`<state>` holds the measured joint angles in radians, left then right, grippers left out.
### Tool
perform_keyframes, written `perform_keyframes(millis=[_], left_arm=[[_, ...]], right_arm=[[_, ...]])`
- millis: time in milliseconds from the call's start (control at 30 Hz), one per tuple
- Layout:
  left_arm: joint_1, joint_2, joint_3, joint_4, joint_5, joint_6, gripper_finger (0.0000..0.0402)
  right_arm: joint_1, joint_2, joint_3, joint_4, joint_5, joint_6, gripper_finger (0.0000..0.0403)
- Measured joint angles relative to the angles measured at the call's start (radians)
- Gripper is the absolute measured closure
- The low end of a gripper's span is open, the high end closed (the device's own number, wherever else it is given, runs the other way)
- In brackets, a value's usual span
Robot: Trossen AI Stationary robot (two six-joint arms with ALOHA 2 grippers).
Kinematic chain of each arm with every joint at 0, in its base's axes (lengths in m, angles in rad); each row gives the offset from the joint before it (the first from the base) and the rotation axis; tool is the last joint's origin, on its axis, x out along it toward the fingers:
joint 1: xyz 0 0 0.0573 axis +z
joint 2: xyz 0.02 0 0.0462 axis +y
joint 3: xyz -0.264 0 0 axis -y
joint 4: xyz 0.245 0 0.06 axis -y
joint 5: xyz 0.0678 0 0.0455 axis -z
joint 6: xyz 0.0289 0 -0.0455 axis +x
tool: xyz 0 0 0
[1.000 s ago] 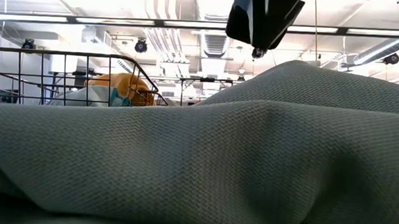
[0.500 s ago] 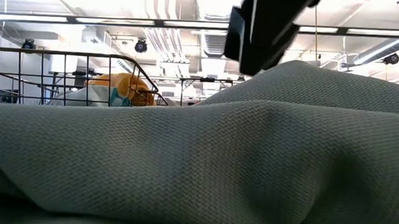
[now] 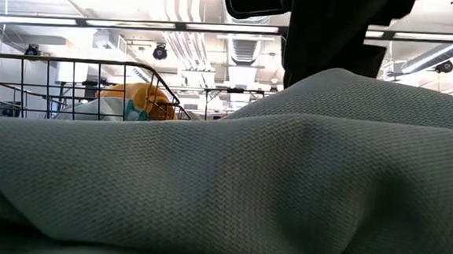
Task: Sort microfiber towel by color & place in baskets
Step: Put the right blue microfiber towel into the bottom wire basket
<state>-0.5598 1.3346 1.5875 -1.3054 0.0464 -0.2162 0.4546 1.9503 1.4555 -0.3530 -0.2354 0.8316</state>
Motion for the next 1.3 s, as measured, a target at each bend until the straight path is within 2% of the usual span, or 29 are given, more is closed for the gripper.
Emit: perform_keyframes(millis=[367, 700, 933, 1100, 1300], left_arm=[[0.000, 0.000, 0.000, -0.027, 0.020, 0.047, 0.0208], [0.000, -0.001, 0.000, -0.027, 0.019, 0.047, 0.0208], [0.000, -0.001, 0.000, -0.026, 0.019, 0.047, 0.0208], [0.000, -0.001, 0.000, -0.023, 0.018, 0.042, 0.0208], [0.000, -0.001, 0.000, -0.022, 0.017, 0.036, 0.0208]], right_arm=[[0.040, 0.000, 0.001, 0.028, 0.022, 0.100, 0.0242], [0.050, 0.000, -0.004, -0.040, 0.028, 0.079, 0.0238], [0.050, -0.001, -0.059, -0.068, 0.027, 0.078, 0.0239], [0.048, -0.001, -0.099, -0.065, 0.027, 0.112, 0.0253], [0.046, -0.003, -0.114, -0.056, 0.027, 0.111, 0.0298]])
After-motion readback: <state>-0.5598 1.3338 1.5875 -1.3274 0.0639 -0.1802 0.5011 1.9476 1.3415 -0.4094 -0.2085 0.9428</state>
